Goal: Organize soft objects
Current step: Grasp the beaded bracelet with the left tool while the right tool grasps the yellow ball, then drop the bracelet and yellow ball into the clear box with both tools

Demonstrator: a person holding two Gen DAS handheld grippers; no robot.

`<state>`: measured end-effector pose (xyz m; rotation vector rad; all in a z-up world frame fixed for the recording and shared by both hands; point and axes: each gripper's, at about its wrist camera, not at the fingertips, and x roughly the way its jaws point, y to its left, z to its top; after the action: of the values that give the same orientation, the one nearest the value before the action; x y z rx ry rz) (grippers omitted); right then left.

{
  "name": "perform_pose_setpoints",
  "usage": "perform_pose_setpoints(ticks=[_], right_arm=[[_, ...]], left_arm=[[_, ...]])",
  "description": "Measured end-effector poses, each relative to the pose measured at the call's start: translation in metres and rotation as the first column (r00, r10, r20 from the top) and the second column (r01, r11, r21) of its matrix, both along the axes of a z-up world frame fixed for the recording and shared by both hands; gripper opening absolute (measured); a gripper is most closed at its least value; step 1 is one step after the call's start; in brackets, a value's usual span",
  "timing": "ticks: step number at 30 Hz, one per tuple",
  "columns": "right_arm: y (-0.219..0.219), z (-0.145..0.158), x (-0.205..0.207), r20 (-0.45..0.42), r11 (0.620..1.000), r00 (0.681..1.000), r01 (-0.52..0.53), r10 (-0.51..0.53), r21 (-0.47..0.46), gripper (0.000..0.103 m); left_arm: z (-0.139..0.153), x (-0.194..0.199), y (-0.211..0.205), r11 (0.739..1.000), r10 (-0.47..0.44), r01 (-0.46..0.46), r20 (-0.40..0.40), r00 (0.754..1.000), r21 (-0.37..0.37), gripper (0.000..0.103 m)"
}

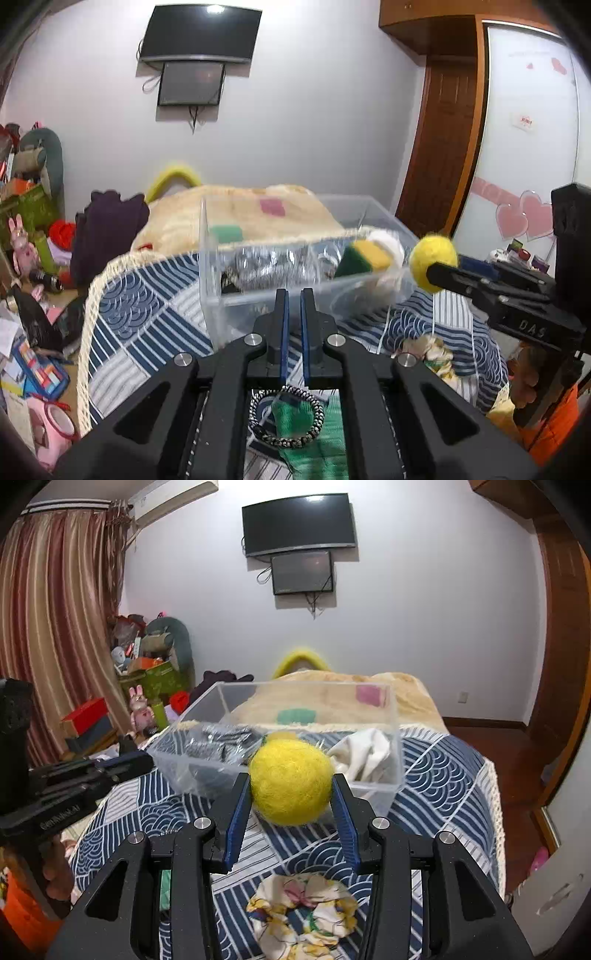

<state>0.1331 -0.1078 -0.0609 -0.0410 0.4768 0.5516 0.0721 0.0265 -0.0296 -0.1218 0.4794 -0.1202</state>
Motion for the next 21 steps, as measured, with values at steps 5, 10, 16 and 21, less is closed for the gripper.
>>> perform_pose_setpoints(ticks=[5, 10, 16, 21], right_arm=[[-0.005, 0.005, 0.002, 0.016, 1.0, 1.0, 0.019, -0.019, 0.01, 0.04], [-0.009, 0.004, 0.003, 0.011, 1.0, 1.0, 0.025, -0.025, 0.013, 0.04], [-0.011, 0.001, 0.006, -0.007, 1.0, 1.0, 0.026, -0.026, 0.011, 0.04], [-0.011, 0.0, 0.005, -0.014, 1.0, 1.0, 0.025, -0.025, 0.012, 0.04]], left_arm=[[0.017, 0.002, -0.004, 1.0, -0.006, 0.005, 0.037, 0.999, 0.016, 0.004], [0.007, 0.006, 0.0, 1.0, -0.013, 0.013, -0.023, 1.0, 0.012, 0.006], [-0.049, 0.016, 0.016, 1.0, -0.007, 0.004, -0.231, 0.973, -0.014, 0.016], [-0.084, 0.019, 0.022, 0.999, -0.028, 0.02, -0.34, 0.94, -0.025, 0.016]])
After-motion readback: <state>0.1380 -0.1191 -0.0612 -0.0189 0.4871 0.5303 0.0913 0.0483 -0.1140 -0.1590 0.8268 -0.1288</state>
